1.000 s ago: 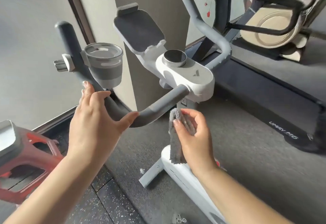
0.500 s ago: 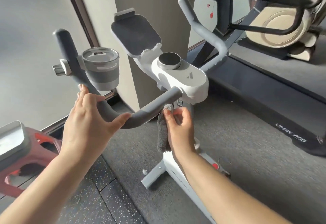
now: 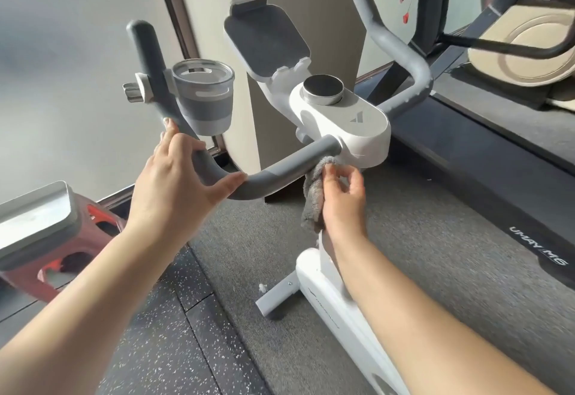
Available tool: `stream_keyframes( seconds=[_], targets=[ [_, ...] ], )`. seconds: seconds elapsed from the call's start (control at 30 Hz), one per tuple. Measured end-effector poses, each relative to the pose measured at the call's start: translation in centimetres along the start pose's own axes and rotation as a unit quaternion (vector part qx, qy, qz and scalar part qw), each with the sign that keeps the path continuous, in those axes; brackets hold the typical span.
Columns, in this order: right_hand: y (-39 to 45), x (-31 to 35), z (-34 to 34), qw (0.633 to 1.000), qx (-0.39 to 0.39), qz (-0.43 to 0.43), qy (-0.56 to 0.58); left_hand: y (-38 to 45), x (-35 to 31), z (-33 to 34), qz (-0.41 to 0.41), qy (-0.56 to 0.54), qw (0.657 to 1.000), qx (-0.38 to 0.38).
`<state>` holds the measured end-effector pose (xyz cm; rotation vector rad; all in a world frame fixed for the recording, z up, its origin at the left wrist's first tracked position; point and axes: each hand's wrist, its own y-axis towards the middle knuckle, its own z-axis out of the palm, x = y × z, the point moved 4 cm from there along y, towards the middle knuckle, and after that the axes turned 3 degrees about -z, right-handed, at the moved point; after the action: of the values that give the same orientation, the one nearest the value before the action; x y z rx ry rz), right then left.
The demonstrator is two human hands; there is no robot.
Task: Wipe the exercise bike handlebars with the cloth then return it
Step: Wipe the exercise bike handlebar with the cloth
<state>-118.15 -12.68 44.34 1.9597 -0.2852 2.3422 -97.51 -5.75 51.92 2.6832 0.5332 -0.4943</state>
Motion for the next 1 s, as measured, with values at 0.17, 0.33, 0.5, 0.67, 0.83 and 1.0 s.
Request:
stream_keyframes(
  seconds=[0.17,0.33,0.5,0.67,0.83,1.0],
  targets=[
    [-1.4,-0.8,1.1,1.000,0.027,0.007,0.001,-0.2,0.2,-0.5,0.042,0.003,0.999,-0.002],
    [-4.1,-1.7,2.5,0.999,0.025,0.022,0.022,0.0,1.5,-1.0,0.087,-0.016,0.996,0.023],
    [-1.9,0.2,1.7,0.994,-0.096,-0.010,0.049,2.5,3.3,-1.8,0.186,-0.030,0.981,0.050],
    [-7.6,-3.3,5.8,0.995,-0.094,0.015,0.001,5.5,5.1,-2.2,0.288,-0.052,0.955,0.056],
    [-11.5,-4.4,10.6,0.994,-0.096,-0.018,0.056,6.4,6.1,-1.6,0.364,-0.090,0.926,0.044],
    [-12.0,-4.4,11.6,0.980,-0.186,-0.030,0.066,6.8,7.5,-2.0,0.394,-0.098,0.912,0.055]
  ],
)
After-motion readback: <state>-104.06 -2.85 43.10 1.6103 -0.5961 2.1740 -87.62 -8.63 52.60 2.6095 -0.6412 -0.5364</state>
